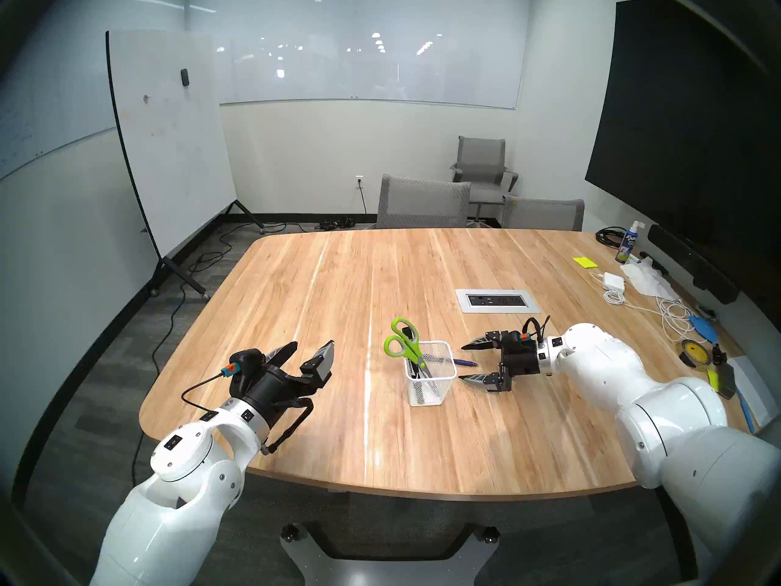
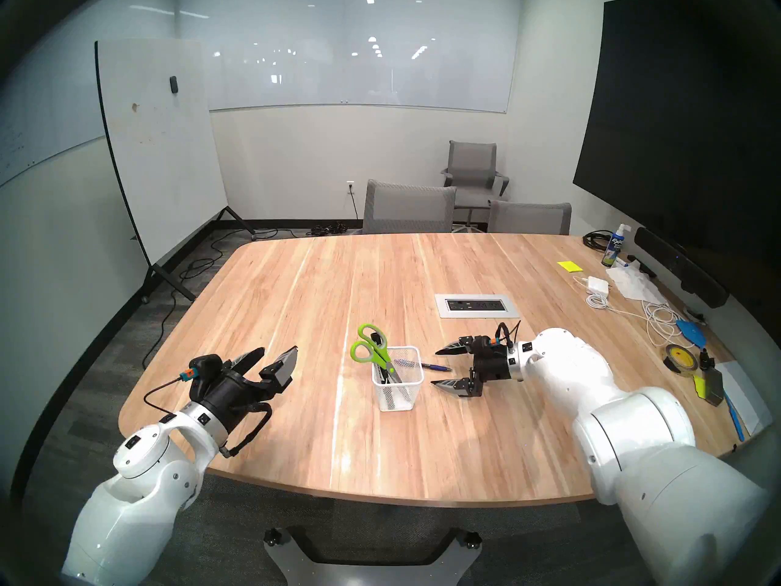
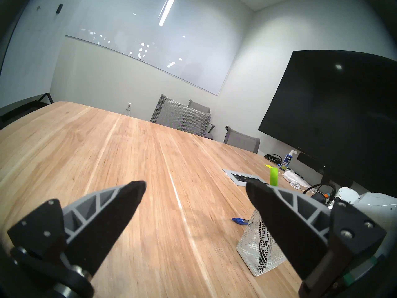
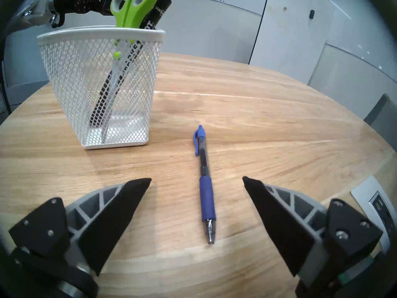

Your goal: Place the pen, the marker, and the scissors into the pen holder

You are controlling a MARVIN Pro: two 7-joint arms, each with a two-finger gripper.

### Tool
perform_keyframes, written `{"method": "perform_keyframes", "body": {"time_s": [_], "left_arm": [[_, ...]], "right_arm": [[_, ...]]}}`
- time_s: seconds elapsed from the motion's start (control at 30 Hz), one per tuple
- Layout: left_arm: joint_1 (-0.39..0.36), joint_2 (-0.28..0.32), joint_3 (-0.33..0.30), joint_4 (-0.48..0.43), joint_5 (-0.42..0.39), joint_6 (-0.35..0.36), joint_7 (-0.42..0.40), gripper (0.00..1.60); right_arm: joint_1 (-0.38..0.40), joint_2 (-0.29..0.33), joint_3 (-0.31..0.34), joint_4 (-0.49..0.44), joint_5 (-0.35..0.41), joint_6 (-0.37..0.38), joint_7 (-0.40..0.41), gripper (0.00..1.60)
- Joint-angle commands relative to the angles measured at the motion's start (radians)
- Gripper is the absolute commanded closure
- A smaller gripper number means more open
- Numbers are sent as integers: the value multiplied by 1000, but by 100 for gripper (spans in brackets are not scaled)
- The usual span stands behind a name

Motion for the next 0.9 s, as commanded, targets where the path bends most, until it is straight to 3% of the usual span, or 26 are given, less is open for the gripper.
{"method": "perform_keyframes", "body": {"time_s": [0.0, 0.87], "left_arm": [[-1, 1, -1, -23, 2, -1, 0, 0], [-1, 1, -1, -23, 2, -1, 0, 0]], "right_arm": [[61, 2, -13, 11, -1, 13, 95, 0], [123, -43, -81, 95, -12, 48, 123, 0]]}}
